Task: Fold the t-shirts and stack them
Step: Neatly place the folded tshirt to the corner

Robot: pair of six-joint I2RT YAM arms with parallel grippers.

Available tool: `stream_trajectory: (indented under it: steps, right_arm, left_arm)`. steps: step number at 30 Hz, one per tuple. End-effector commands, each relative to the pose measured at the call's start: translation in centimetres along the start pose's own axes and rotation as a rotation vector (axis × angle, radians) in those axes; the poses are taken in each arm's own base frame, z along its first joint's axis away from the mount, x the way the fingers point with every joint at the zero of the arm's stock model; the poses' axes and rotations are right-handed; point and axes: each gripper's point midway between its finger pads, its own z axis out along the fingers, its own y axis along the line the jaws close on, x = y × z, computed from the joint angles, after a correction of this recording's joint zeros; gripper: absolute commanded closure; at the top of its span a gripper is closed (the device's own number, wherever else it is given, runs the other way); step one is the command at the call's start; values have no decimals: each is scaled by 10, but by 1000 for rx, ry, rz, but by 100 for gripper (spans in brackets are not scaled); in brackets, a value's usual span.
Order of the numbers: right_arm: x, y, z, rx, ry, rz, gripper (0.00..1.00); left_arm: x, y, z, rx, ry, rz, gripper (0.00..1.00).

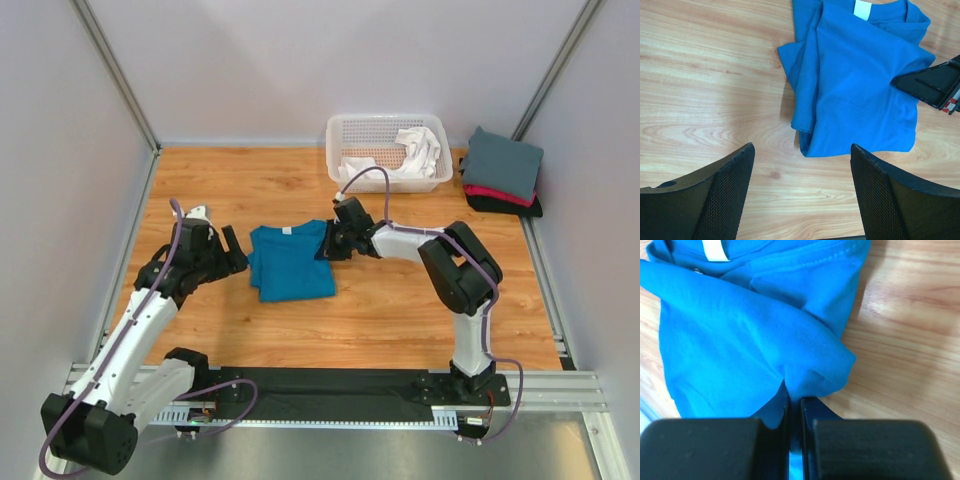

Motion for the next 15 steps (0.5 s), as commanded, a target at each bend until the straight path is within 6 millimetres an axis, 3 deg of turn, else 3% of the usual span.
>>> stream_trajectory:
  steps: [1, 2, 3, 9, 10, 12, 14, 15]
  right_arm:
    - [-14, -14, -13, 131, -46, -55, 100]
    - [-10, -24, -23, 191, -23, -70, 100]
    - [-24, -18, -39, 205, -56, -129, 100]
    - [-51, -60, -109, 421, -83, -261, 100]
    - [-63, -74, -123, 483, -97, -303, 100]
    - [-68, -92, -146, 569, -89, -346, 100]
    - [-91, -127, -179, 762, -142, -391, 99]
    - [-91, -127, -181, 765, -135, -404, 99]
  left_arm:
    - [-10, -4, -7, 22, -13, 30, 16]
    - [-12, -4, -7, 23, -17, 37, 16]
    - [-14, -4, -7, 24, -23, 42, 16]
    - [-30, -9, -10, 51, -56, 71, 16]
    - [-35, -10, -11, 54, -62, 71, 16]
    - [-40, -13, -13, 66, -69, 85, 16]
    - [-47, -14, -15, 73, -79, 116, 16]
    - [-49, -15, -16, 74, -82, 116, 16]
